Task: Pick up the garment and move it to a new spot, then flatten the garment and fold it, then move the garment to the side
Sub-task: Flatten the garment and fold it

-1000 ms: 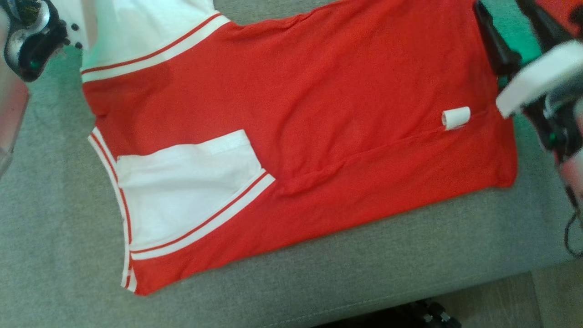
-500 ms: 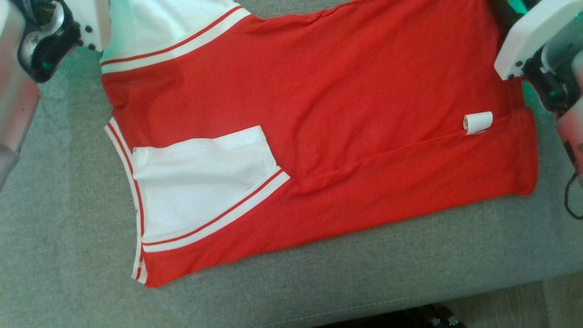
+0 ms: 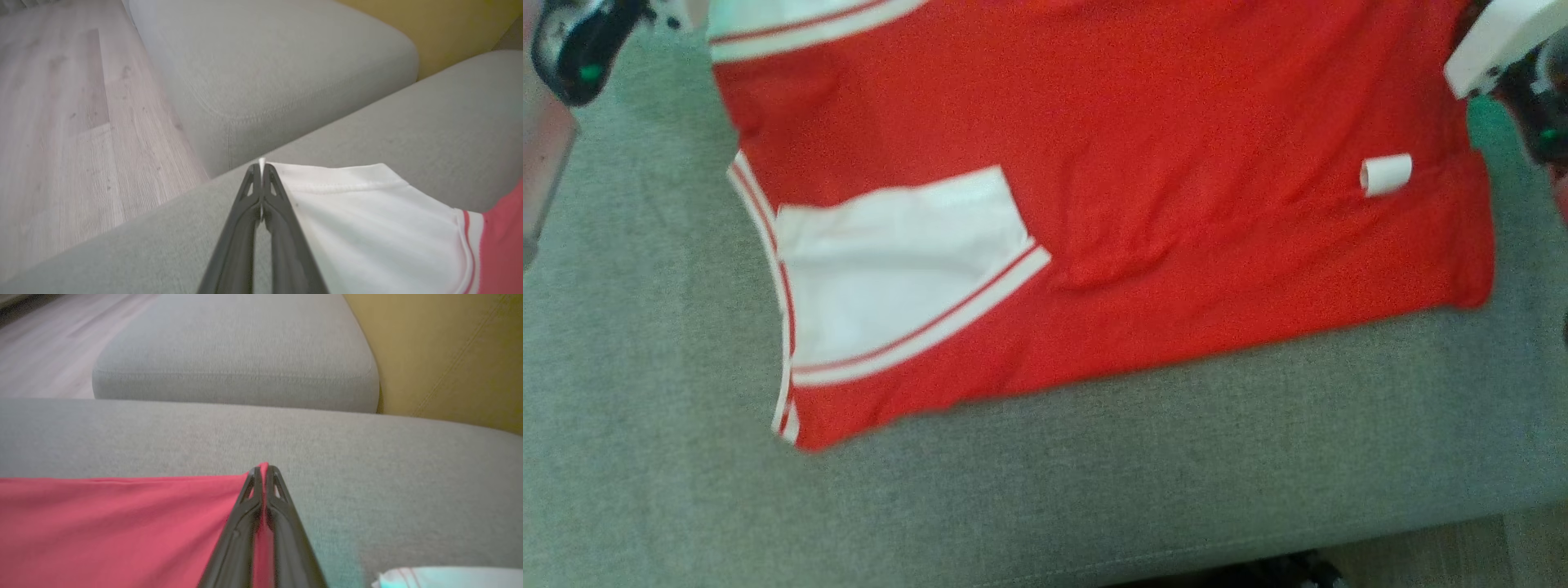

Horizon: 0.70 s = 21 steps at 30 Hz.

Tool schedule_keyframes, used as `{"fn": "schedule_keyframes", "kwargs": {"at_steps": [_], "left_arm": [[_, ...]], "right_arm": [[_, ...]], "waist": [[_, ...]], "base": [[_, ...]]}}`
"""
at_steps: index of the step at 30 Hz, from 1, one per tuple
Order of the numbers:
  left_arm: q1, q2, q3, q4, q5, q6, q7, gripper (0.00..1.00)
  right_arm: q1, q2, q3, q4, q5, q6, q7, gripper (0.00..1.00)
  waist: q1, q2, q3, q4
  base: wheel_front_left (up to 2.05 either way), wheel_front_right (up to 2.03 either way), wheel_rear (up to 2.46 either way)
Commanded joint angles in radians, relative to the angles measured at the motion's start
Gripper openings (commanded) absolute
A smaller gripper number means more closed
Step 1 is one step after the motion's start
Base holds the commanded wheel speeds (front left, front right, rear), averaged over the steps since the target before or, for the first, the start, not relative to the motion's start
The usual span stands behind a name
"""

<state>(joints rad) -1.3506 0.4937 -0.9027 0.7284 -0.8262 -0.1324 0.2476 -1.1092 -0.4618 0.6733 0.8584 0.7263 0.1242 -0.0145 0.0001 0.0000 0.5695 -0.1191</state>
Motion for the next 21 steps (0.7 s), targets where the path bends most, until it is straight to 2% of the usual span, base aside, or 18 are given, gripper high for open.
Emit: {"fn": "schedule_keyframes", "kwargs": {"at_steps": [1, 4, 11, 15, 20, 21], "left_arm": [[-0.073, 0.051, 0.043, -0.025, 0.009, 0.002, -0.035, 0.00], [-0.074, 0.058, 0.037, -0.047, 0.004, 0.002, -0.075, 0.00], [0.099, 0.144, -0.005, -0.224, -0.029, 0.006, -0.133, 0.00], [0.237, 0.198, -0.015, -0.334, -0.053, 0.047, -0.153, 0.00], [0.407, 0.269, -0.029, -0.498, -0.077, 0.125, -0.176, 0.00], [0.407, 0.269, -0.029, -0.498, -0.077, 0.125, -0.176, 0.00]], "right_arm": [[-0.010, -0.037, -0.007, -0.018, 0.025, 0.007, -0.027, 0.00], [0.003, -0.074, -0.006, -0.035, 0.051, 0.007, -0.057, 0.00], [0.167, -0.164, 0.002, -0.114, 0.105, 0.007, -0.128, 0.00], [0.275, -0.194, -0.019, -0.139, 0.114, 0.007, -0.170, 0.00], [0.406, -0.210, -0.057, -0.183, 0.109, 0.007, -0.196, 0.00], [0.406, -0.210, -0.057, -0.183, 0.109, 0.007, -0.196, 0.00]], "waist": [[-0.0001, 0.0000, -0.016, 0.010], [-0.0001, 0.0000, -0.037, 0.024], [-0.0001, 0.0000, -0.112, 0.070], [-0.0001, 0.0000, -0.156, 0.091], [-0.0001, 0.0000, -0.193, 0.107], [-0.0001, 0.0000, -0.193, 0.107]], "base": [[0.00, 0.00, 0.00], [0.00, 0.00, 0.00], [0.00, 0.00, 0.00], [0.00, 0.00, 0.00], [0.00, 0.00, 0.00], [0.00, 0.00, 0.00]]}}
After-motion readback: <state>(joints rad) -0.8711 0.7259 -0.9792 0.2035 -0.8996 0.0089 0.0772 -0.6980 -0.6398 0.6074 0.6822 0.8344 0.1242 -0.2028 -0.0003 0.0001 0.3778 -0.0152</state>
